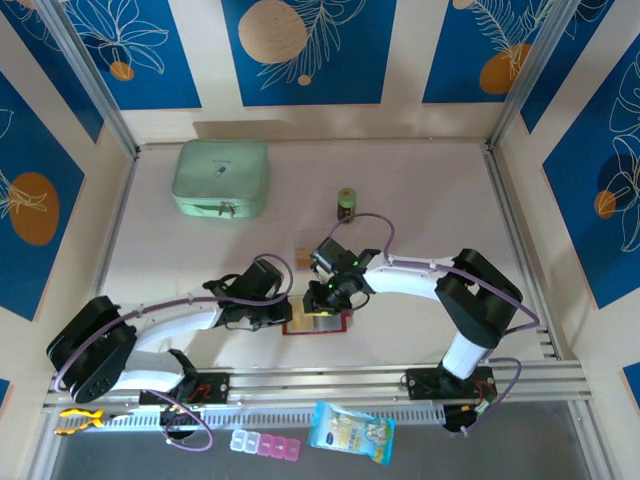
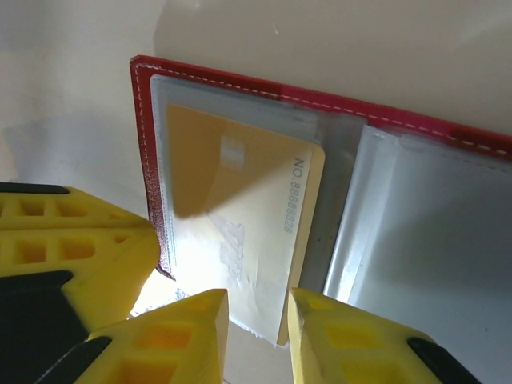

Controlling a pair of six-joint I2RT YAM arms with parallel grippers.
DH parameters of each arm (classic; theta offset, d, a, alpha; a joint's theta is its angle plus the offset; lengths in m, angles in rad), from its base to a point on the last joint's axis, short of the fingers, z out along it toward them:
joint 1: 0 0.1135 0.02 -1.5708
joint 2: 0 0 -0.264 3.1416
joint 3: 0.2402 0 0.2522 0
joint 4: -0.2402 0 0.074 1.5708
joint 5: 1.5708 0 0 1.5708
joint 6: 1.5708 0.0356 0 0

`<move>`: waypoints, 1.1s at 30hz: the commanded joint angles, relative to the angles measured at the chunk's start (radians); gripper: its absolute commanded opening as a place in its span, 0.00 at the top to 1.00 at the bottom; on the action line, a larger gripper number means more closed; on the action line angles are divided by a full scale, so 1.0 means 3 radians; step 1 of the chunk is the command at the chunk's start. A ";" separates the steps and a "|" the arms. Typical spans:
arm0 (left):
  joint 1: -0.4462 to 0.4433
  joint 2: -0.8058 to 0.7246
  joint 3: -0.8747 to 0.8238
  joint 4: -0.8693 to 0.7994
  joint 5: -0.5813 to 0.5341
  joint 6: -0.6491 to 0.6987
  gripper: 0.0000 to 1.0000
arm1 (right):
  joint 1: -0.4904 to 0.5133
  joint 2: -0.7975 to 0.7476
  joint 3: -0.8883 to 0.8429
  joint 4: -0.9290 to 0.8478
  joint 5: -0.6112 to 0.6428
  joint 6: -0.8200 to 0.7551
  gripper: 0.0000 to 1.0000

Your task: Take the credit cards out of the card holder

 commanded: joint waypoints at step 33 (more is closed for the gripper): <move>0.0035 0.0232 0.0096 -0.0066 0.0029 0.0099 0.92 | 0.0020 0.0149 0.0119 -0.0303 0.0158 -0.0082 0.75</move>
